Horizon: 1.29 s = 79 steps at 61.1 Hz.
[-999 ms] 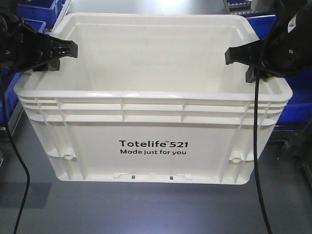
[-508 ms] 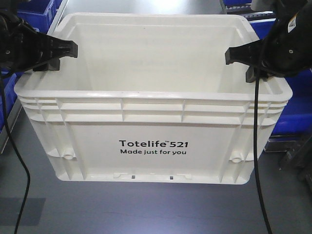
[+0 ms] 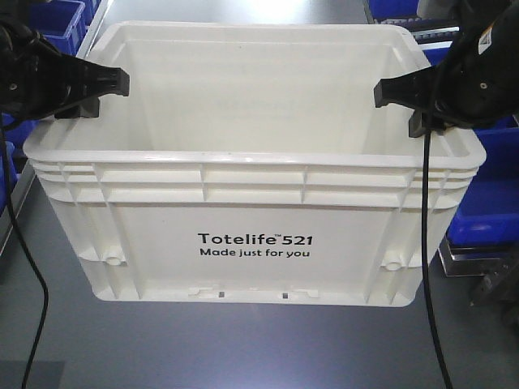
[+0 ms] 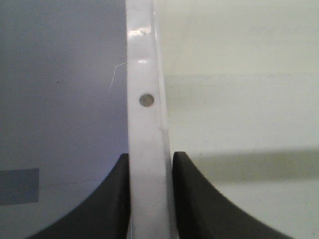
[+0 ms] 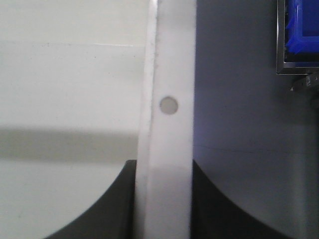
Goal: Move bin from left to right shelf
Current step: 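Keep the tote gripped in both grippers while driving across the room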
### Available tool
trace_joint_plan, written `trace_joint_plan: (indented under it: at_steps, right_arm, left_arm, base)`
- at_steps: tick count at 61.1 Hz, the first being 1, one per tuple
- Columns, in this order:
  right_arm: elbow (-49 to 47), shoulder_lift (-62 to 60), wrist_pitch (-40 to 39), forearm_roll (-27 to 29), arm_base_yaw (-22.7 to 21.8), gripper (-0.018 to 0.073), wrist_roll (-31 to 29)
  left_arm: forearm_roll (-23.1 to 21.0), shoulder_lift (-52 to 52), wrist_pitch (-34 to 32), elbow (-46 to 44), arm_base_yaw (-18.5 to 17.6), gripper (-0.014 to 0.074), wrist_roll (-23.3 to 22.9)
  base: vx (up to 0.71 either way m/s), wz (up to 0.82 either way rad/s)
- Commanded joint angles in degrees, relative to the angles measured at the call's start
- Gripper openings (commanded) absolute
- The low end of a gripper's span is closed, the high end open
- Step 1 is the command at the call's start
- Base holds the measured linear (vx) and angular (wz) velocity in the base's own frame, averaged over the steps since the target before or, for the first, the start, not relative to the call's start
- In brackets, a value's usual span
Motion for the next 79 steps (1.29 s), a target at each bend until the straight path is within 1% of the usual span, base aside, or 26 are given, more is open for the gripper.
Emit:
trace_joint_plan:
  at_steps: [1,21,37,79]
  right_arm:
    - [-2.3,-3.1,-5.1,-3.8,-0.5,0.0002,0.4]
    - [-2.3,-3.1,-4.9,-3.5,-0.5,0.0002,0.4]
    - [-2.3,-3.1,-2.4,-3.5,-0.5,0.0002,0.4]
    - [-2.3,-3.1,-2.4,-3.5,-0.5,0.0002,0.4]
  left_arm:
    - [3.3,-2.8,-3.9,-2.0,0.0,0.0061,0.8]
    - [3.3,-2.8,-3.7,-2.0,0.0,0.0061,0.8]
    - [3.3,-2.9,-3.6,-2.0,0.0,0.0061,0.8]
    - [3.3,-2.6,-3.6,-2.0,0.0,0.0061,0.8]
  base:
    - [0.18,-0.06]
    - [0.21,-0.05]
    - [0.32,-0.01]
    - [0.32,-0.04]
